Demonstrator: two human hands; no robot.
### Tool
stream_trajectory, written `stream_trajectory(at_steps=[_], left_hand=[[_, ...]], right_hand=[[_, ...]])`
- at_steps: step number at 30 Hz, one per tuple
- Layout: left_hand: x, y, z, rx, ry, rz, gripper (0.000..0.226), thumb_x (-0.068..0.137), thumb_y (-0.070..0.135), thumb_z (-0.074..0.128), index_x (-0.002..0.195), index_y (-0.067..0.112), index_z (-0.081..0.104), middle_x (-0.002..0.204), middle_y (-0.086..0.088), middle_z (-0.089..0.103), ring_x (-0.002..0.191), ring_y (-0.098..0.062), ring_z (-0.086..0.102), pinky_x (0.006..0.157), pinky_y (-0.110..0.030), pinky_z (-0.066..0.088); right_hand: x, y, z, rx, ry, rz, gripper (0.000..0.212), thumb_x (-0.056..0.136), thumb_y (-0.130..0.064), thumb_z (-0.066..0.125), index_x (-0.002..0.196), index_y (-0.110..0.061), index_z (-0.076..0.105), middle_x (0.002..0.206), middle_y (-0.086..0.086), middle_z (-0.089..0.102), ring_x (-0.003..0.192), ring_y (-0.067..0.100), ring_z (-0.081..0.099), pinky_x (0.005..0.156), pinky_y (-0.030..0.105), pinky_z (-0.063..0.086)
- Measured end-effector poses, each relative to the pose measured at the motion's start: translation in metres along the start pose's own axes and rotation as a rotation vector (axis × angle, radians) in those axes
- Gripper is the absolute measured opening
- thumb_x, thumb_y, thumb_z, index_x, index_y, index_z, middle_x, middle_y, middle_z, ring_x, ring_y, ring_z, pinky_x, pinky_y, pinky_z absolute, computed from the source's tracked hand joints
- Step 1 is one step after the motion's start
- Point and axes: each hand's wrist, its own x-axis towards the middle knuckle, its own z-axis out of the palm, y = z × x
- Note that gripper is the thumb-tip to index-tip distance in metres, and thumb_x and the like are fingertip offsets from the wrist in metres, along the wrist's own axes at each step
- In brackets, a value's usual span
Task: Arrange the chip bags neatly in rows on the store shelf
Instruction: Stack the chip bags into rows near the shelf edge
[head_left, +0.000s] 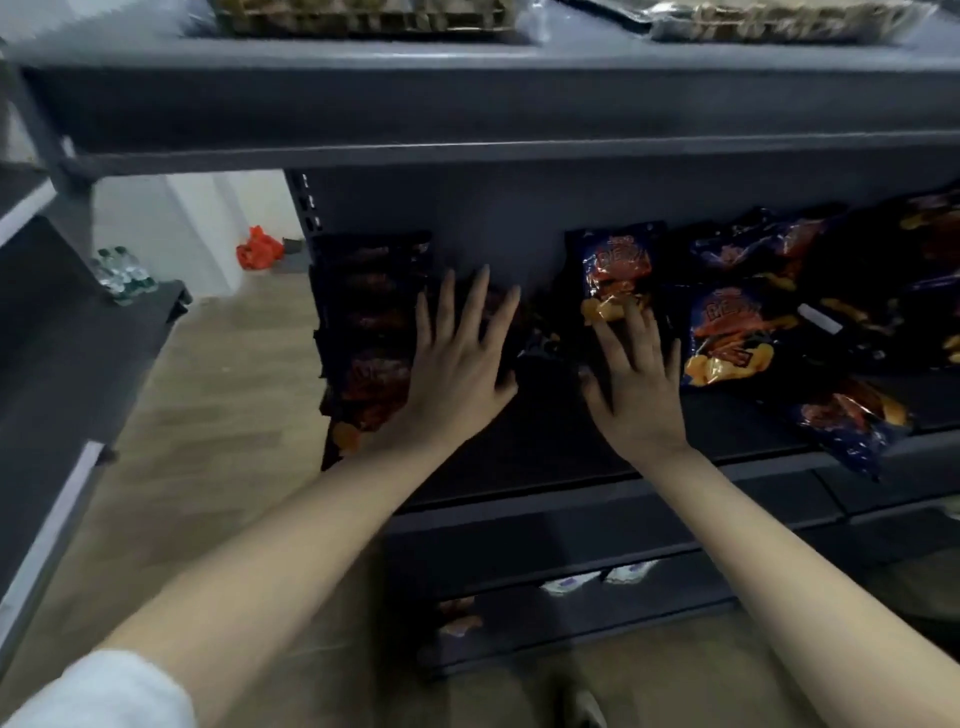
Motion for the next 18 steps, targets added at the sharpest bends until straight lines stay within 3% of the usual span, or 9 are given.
stream_trajectory(at_steps=[6, 9, 13, 16, 18], left_hand=[[0.074, 0.037, 0.036, 0.283, -0.348, -0.001, 0.092, 0.082, 0.034, 0.065, 0.149, 0.024, 0.003, 0.157, -0.008, 0.007, 0.144, -0.034, 0.001, 0.114, -0.056, -0.004], [0.090, 0.048, 0.049, 0.342, -0.484, -0.080, 0.091, 0.083, 0.023, 0.064, 0.149, 0.025, 0.002, 0.156, -0.009, 0.010, 0.143, -0.034, 0.009, 0.116, -0.051, 0.008], [0.096, 0.056, 0.054, 0.323, -0.477, -0.154, 0.082, 0.088, 0.014, 0.057, 0.149, 0.027, 0.003, 0.146, -0.013, 0.032, 0.126, -0.037, 0.041, 0.095, -0.044, 0.042], [0.099, 0.063, 0.039, 0.275, -0.459, -0.140, 0.073, 0.091, 0.015, 0.051, 0.149, 0.027, 0.008, 0.136, -0.015, 0.043, 0.113, -0.034, 0.052, 0.077, -0.037, 0.046], [0.101, 0.066, 0.019, 0.160, -0.402, -0.169, 0.073, 0.088, 0.013, 0.056, 0.147, 0.027, 0.016, 0.130, -0.014, 0.049, 0.109, -0.033, 0.055, 0.077, -0.037, 0.049]], right_hand=[[-0.001, 0.060, -0.031, -0.123, -0.077, 0.003, 0.062, 0.090, -0.032, 0.051, 0.147, -0.032, 0.026, 0.160, 0.005, -0.003, 0.146, 0.029, -0.010, 0.113, 0.059, -0.002], [0.000, 0.082, -0.042, -0.154, -0.100, -0.041, 0.062, 0.090, -0.030, 0.051, 0.147, -0.032, 0.025, 0.159, 0.003, -0.005, 0.146, 0.027, -0.012, 0.113, 0.057, -0.007], [0.003, 0.104, -0.042, -0.134, -0.106, -0.105, 0.061, 0.088, -0.025, 0.053, 0.145, -0.027, 0.032, 0.159, 0.006, 0.000, 0.146, 0.028, -0.009, 0.111, 0.057, -0.007], [0.010, 0.113, -0.039, -0.092, -0.129, -0.133, 0.061, 0.089, -0.025, 0.053, 0.145, -0.026, 0.031, 0.159, 0.006, -0.001, 0.146, 0.028, -0.009, 0.112, 0.059, -0.006], [0.017, 0.116, -0.041, -0.042, -0.110, -0.150, 0.061, 0.089, -0.024, 0.054, 0.145, -0.026, 0.030, 0.159, 0.005, 0.000, 0.146, 0.028, -0.008, 0.113, 0.057, -0.006]])
